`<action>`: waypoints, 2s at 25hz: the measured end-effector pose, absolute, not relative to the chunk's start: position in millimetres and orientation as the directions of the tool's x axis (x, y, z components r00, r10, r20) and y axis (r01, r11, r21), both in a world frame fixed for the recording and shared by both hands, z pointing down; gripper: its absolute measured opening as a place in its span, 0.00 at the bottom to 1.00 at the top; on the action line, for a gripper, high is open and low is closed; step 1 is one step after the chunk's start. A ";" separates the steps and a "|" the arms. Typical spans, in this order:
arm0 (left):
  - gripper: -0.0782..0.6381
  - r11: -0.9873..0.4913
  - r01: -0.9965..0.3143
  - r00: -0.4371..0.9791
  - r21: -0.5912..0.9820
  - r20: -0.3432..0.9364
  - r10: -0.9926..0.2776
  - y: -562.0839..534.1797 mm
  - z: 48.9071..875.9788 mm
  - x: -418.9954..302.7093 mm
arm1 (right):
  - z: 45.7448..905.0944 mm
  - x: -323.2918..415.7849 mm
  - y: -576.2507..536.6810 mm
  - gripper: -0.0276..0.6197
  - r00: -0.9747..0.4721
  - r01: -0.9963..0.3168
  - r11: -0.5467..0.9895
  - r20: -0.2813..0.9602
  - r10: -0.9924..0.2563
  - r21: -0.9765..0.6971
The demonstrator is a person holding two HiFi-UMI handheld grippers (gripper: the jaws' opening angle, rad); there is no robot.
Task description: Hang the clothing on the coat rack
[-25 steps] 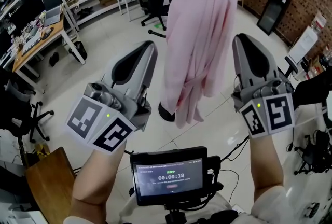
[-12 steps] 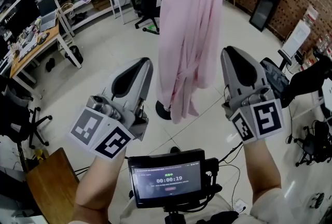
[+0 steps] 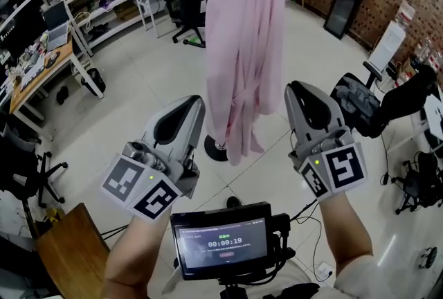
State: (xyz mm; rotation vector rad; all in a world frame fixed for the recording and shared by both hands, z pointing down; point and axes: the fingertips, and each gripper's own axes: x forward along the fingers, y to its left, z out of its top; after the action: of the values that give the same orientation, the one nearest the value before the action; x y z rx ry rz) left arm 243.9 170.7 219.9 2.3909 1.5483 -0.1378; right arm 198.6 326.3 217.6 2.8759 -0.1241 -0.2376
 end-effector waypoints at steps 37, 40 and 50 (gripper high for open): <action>0.11 -0.348 0.893 0.394 0.287 -0.123 0.911 120.6 279.4 173.3 | 289.3 135.7 264.8 0.07 0.993 -0.116 -0.984 -0.015 -0.120 0.138; 0.11 -0.346 0.890 0.393 0.296 -0.114 0.913 119.5 285.1 175.2 | 294.3 139.2 261.9 0.06 0.992 -0.126 -0.984 -0.003 -0.127 0.130; 0.11 -0.349 0.890 0.389 0.294 -0.091 0.917 130.0 295.7 170.1 | 296.2 133.8 273.9 0.04 0.990 -0.142 -0.985 0.004 -0.142 0.096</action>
State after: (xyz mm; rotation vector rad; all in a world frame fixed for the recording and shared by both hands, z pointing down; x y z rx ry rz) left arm 170.1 130.0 295.7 2.3565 1.5830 0.1289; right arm 133.8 273.9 296.2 3.0377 -0.2171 -0.0041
